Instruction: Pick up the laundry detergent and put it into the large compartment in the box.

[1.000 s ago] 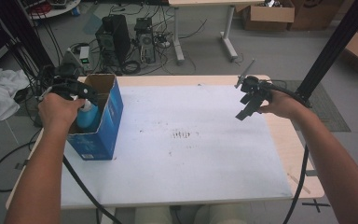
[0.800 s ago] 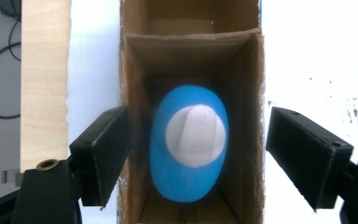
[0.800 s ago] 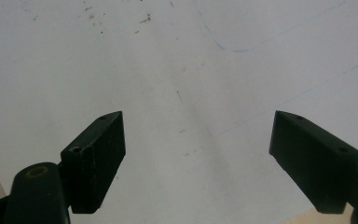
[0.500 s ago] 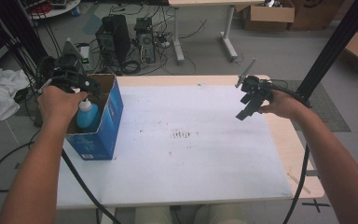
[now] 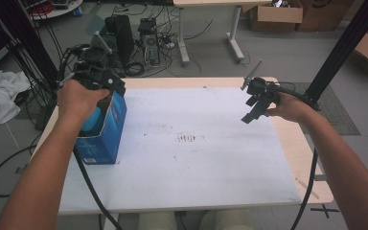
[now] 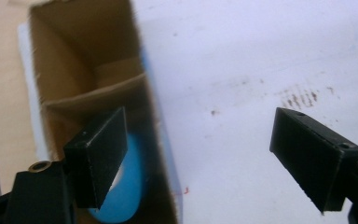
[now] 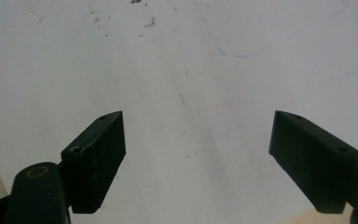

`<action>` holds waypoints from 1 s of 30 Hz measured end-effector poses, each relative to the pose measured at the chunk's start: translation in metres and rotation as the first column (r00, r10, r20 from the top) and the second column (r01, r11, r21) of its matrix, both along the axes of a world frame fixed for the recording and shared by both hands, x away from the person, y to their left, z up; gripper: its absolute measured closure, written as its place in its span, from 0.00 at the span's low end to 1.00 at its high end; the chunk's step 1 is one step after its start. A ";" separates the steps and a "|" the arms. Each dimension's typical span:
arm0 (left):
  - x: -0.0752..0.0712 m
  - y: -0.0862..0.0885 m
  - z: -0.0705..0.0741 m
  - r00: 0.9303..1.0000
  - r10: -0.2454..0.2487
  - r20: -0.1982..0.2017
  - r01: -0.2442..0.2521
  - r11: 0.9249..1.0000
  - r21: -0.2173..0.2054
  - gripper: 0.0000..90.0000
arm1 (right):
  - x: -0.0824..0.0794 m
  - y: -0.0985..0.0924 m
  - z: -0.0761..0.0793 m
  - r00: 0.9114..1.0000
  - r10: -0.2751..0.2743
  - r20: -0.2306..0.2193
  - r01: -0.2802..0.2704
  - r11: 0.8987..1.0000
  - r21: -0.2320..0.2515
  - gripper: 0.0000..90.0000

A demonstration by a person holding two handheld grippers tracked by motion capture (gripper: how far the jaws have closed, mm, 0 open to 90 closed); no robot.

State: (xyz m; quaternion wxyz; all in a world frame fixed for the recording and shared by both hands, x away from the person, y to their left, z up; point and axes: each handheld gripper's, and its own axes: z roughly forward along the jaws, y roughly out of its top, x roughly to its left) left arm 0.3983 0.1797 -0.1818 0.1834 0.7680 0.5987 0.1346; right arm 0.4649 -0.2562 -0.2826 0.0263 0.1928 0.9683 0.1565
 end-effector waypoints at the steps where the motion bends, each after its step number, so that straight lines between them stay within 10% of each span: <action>1: 0.000 -0.009 0.002 1.000 -0.030 0.001 0.030 1.000 0.002 0.21 | -0.001 0.001 0.000 1.000 0.004 -0.001 -0.004 1.000 -0.003 0.21; 12: 0.004 -0.055 0.003 0.976 -0.218 0.007 0.218 0.975 0.054 0.22 | -0.002 -0.002 -0.001 1.000 0.000 0.000 0.000 1.000 -0.002 0.20; 18: 0.007 -0.080 0.000 0.941 -0.338 0.022 0.336 0.939 0.071 0.22 | -0.003 -0.005 -0.001 1.000 -0.009 -0.002 0.009 1.000 -0.001 0.20; 26: 0.010 -0.099 -0.005 0.915 -0.403 0.012 0.401 0.913 0.079 0.22 | -0.004 -0.001 -0.002 1.000 -0.004 -0.002 0.004 1.000 -0.009 0.20; 28: 0.012 -0.106 -0.008 0.893 -0.451 -0.004 0.449 0.889 0.085 0.22 | -0.004 0.001 -0.003 1.000 -0.005 -0.005 0.005 1.000 -0.012 0.20; 30: 0.013 -0.108 -0.009 0.885 -0.466 -0.008 0.465 0.881 0.088 0.22 | -0.005 0.002 -0.003 1.000 -0.007 -0.007 0.007 1.000 -0.015 0.20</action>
